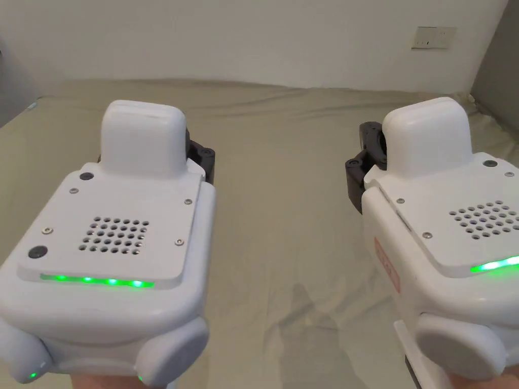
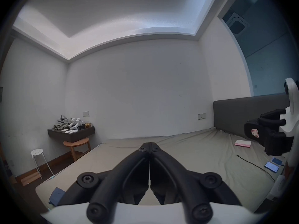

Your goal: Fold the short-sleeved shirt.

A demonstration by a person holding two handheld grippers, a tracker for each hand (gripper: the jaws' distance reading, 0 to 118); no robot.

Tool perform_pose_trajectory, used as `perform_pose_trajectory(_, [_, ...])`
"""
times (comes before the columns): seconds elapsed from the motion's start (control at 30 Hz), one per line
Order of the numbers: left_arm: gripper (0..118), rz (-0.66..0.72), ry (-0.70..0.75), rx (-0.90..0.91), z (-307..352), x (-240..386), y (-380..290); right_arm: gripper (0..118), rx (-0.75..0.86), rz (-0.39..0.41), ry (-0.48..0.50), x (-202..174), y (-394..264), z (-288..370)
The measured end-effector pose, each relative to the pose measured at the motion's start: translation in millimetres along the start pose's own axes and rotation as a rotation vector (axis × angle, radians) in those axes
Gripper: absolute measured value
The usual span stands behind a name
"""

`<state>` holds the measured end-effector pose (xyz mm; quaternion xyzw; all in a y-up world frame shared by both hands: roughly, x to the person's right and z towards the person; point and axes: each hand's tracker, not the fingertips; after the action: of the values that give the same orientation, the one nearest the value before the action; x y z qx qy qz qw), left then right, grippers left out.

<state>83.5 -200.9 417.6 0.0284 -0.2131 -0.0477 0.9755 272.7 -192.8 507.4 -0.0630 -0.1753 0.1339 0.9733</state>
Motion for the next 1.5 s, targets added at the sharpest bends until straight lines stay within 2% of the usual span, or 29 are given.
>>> perform_pose_trajectory(0.2, [0,-0.034,-0.024,-0.003,8,15,-5,2,-0.004,0.026,-0.013,-1,-10,10])
perform_pose_trajectory(0.43, [0,-0.044,-0.020,0.010,14,16,3,2,-0.004,-0.013,-0.012,3,-10,15])
perform_pose_trajectory(0.63, [0,-0.043,-0.025,0.017,19,22,4,2,0.011,-0.006,-0.022,1,-9,20])
perform_pose_trajectory(1.2, [0,-0.006,-0.026,0.002,21,20,4,2,0.015,-0.048,-0.039,3,-9,25])
perform_pose_trajectory(1.5, [0,-0.066,0.005,0.002,24,22,-11,2,0.005,-0.067,-0.054,7,-22,23])
